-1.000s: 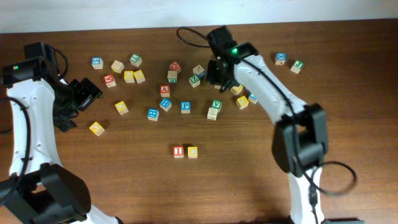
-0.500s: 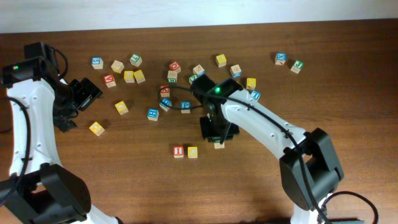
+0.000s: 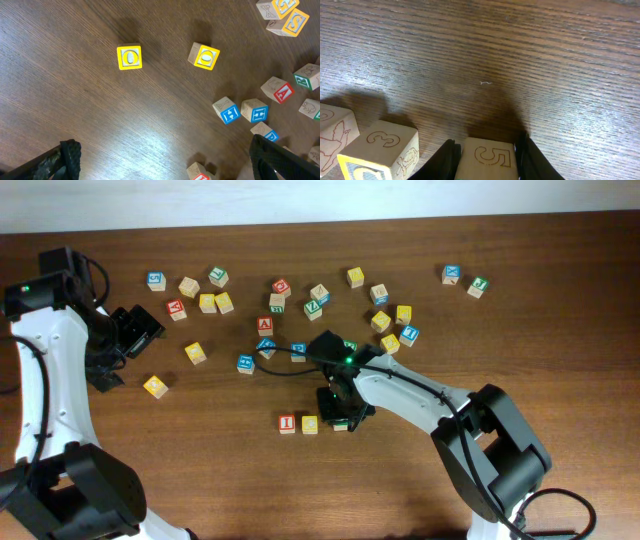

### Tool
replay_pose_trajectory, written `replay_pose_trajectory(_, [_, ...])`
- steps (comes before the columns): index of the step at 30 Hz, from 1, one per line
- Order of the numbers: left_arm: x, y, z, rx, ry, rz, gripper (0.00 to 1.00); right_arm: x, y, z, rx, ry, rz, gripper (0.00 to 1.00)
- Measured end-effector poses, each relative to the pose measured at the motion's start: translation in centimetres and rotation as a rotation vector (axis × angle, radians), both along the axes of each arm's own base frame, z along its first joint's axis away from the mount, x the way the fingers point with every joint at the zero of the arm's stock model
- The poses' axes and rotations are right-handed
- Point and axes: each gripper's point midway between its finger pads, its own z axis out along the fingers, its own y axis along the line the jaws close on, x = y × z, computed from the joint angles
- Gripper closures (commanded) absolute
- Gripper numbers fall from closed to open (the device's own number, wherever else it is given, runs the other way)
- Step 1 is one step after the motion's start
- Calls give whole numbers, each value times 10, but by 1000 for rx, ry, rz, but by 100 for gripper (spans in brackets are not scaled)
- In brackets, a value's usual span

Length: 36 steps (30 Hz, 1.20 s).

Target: Spell out ICRA

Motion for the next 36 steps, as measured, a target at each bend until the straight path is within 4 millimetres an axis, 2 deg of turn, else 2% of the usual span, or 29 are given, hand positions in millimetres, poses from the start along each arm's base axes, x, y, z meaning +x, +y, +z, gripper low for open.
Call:
replay_pose_trajectory(8, [0, 0, 0, 0, 0, 0, 1, -2, 9, 2, 50, 17, -7, 69])
replay_pose_trajectory(16, [0, 0, 0, 0, 0, 0, 1, -6, 13, 1, 21, -7, 19, 67])
replay_pose_trajectory(19, [0, 0, 0, 0, 0, 0, 1, -5, 15, 1, 29, -11, 12, 53])
replay_pose_trajectory(21, [0, 0, 0, 0, 0, 0, 1, -4, 18, 3, 44, -12, 13, 53])
replay_pose_trajectory(25, [0, 0, 0, 0, 0, 0, 1, 1, 12, 3, 43, -11, -7, 53])
replay_pose_trajectory(29, [0, 0, 0, 0, 0, 0, 1, 19, -10, 4, 36, -14, -74, 52])
replay_pose_trajectory(31, [0, 0, 0, 0, 0, 0, 1, 29, -23, 16, -43, -39, -67, 46])
replay_pose_trajectory(32, [0, 0, 0, 1, -1, 0, 1, 44, -27, 38, -95, -78, -68, 44])
replay_pose_trajectory(33, [0, 0, 0, -1, 2, 0, 1, 64, -24, 60, -107, -144, -67, 43])
replay_pose_trajectory(34, [0, 0, 0, 0, 1, 0, 1, 88, -15, 91, -87, -240, -67, 42])
replay_pose_trajectory(35, [0, 0, 0, -1, 1, 0, 1, 103, -9, 114, -65, -305, -71, 42])
replay_pose_trajectory(36, [0, 0, 0, 0, 0, 0, 1, 112, -5, 127, -47, -342, -74, 42])
